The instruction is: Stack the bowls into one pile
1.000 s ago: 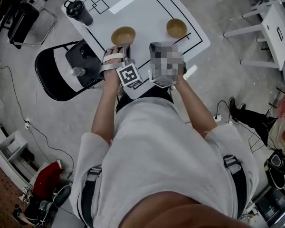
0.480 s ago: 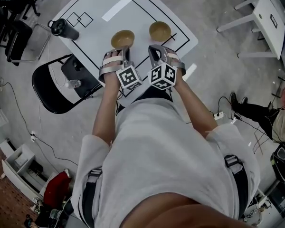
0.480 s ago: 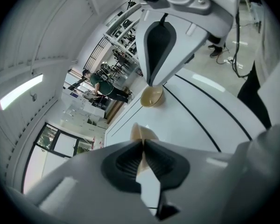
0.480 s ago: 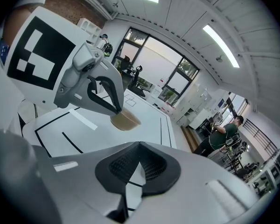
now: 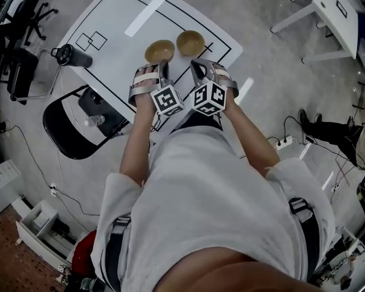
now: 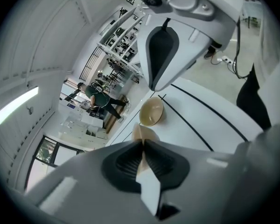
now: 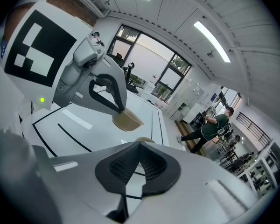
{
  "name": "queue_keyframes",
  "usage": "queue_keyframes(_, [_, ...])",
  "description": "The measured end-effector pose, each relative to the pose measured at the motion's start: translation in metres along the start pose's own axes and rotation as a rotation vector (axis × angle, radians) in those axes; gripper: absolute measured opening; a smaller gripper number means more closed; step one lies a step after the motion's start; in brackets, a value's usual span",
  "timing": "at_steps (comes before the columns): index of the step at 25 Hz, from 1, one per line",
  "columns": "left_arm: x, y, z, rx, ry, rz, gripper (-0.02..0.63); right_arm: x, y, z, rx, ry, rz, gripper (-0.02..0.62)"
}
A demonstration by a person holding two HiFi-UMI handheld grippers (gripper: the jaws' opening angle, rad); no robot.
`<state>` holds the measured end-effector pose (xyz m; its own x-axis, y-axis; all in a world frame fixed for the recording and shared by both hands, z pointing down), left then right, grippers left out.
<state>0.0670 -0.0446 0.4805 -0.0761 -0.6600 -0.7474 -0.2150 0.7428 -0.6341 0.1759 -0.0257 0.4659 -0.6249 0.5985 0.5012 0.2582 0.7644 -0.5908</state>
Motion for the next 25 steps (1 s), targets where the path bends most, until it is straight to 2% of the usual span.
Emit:
queue_keyframes(12, [0.004,-0.009,0.052,-0.083,-0.076,0.004,0.018,-0.025,0.023,-0.039,0.054,-0.073,-0.071,0.000])
queue_keyframes(25, [-0.002,-0.036,0.090,-0.103,-0.114,-0.027,0.018,-0.053,0.028,-0.072,0.089,-0.111,-0.099,0.000])
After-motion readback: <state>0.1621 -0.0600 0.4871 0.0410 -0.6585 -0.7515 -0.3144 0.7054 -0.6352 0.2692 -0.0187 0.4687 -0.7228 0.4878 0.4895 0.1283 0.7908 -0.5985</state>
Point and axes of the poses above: the fingertips, and each gripper's own axes: y backward along the fingers, x to its left, z out of its top, the point moved 8 cm from there along y, backward along the fingers, and after that the axes turned 1 degree about -y, right-handed, at the moved point
